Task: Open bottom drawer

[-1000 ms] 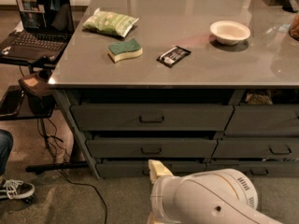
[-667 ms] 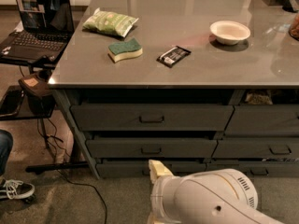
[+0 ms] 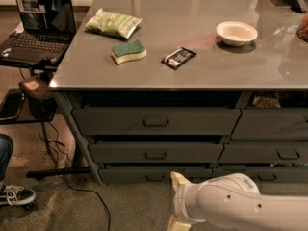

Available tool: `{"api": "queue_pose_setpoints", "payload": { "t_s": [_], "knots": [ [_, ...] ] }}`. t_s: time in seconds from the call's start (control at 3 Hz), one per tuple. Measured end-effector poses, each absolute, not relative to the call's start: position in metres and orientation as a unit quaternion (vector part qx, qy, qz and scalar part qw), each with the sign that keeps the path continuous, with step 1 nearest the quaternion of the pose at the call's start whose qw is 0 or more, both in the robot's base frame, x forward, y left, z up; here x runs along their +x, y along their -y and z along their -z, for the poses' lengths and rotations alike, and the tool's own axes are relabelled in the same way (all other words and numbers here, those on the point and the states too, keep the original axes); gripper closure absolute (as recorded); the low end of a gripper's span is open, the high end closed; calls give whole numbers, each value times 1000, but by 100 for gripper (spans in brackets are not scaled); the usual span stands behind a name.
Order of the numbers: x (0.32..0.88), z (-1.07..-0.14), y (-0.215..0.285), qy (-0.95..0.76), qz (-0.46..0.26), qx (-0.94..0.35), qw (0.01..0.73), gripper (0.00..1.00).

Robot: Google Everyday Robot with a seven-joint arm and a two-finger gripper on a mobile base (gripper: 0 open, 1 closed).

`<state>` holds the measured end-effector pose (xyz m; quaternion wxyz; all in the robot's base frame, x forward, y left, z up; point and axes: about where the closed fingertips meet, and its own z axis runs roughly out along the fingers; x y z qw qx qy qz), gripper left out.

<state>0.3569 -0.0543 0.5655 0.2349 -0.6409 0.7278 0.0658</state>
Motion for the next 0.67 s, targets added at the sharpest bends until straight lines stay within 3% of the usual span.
{"api": "queue_pose_setpoints", "payload": {
  "t_s": [0.33,0.67],
  "knots": [
    [395,-518,90,-736,-41,-644,206,0],
    [392,-516,84,-736,-51,-640,213,0]
  ]
}}
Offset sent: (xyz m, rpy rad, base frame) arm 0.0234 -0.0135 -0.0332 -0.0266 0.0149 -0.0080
